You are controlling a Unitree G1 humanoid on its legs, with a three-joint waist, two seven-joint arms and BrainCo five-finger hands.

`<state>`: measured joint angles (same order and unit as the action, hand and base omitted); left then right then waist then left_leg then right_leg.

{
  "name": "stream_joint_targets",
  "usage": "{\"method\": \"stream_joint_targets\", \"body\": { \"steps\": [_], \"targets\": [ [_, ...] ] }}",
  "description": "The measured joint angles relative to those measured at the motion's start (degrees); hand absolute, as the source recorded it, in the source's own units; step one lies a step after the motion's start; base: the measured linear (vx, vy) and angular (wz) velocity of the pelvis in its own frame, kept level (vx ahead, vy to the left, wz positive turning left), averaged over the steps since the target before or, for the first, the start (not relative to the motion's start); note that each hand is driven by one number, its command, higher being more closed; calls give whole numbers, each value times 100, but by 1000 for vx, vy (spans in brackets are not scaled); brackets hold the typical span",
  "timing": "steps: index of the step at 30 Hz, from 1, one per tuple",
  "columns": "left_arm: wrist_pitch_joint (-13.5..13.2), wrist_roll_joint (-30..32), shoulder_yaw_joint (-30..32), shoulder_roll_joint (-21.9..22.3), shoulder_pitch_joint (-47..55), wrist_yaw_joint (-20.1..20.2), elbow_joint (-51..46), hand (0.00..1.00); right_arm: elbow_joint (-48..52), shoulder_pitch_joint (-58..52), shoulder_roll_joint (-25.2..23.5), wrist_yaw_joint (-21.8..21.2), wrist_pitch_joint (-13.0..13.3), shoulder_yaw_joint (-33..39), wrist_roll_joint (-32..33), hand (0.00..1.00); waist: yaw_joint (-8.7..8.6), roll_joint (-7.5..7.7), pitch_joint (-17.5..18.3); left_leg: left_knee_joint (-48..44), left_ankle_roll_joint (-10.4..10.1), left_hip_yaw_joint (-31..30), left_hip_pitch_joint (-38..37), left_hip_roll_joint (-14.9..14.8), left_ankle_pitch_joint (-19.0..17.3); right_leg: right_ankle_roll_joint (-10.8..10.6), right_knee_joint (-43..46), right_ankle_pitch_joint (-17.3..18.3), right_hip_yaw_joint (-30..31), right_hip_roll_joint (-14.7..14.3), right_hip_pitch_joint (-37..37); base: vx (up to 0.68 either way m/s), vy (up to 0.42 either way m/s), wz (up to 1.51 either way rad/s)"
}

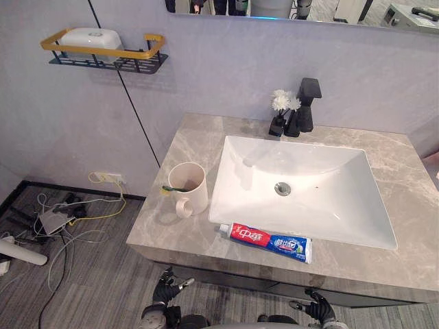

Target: Organize washtable

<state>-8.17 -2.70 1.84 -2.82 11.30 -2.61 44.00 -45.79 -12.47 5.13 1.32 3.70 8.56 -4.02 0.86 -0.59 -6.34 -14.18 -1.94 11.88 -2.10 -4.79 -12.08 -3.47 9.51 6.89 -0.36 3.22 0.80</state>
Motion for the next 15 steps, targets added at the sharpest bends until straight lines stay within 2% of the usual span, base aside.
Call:
{"method": "stream_joint_targets", "body": {
  "steps": [7, 15],
  "targets": [
    [-3, -1, 4, 1, 34, -4, 108, 0, -13, 85, -36, -2, 39, -24, -1, 0, 8, 22, 13, 178, 16, 215, -72, -19, 117, 12, -264, -293, 237, -40, -7, -108, -5, -18],
    [-3, -2, 12, -2, 94, -7, 107, 0, -60, 61, -52, -1, 36, -2, -2, 0, 0, 100, 26, 178, 2, 337, -78, -16, 84, -20, -379, -342, 350, -37, -37, -59, 10, -12]
  ]
}}
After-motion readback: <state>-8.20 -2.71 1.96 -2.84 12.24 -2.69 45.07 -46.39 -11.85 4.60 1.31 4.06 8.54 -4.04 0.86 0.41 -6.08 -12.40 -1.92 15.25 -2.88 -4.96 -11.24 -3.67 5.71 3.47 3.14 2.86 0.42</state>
